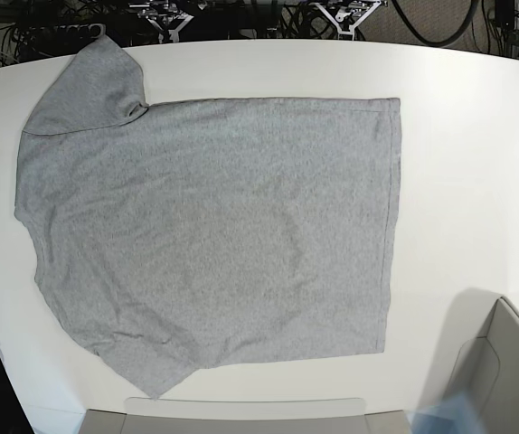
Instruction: Fold the T-shirt properly
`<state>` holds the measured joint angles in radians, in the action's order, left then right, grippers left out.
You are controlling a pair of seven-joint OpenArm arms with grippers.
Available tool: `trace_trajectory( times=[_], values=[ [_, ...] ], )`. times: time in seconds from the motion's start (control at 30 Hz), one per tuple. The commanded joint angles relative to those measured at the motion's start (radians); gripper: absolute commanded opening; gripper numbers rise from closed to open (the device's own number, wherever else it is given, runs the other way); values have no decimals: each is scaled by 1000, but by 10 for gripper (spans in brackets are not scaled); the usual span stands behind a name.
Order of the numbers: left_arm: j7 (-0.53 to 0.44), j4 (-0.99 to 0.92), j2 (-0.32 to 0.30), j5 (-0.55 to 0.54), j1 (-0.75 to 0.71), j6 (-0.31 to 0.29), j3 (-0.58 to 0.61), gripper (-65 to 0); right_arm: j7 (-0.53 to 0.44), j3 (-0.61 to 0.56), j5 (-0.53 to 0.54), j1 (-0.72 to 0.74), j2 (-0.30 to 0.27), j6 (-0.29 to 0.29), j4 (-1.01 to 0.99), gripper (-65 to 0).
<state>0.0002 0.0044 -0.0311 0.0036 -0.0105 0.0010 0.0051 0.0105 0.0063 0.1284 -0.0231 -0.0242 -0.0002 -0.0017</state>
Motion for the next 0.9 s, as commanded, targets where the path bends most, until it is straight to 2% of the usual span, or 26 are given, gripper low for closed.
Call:
trace_trajectory(
  times=[0.0,0.47,0.7,0.87],
  values=[
    [1,3,1,2,17,4,3,-649,-2,2,3,4,-15,-4,2,-648],
    [1,3,4,0,43,4,-3,-649,-2,5,12,-8,-18,-4,30,-648],
    [1,3,1,2,45,3,3,-649,-2,-2,253,16,-21,-4,30,-648],
    [1,3,1,2,45,4,2,-649,-2,-4,274,16,-21,-4,33,-648]
  ],
)
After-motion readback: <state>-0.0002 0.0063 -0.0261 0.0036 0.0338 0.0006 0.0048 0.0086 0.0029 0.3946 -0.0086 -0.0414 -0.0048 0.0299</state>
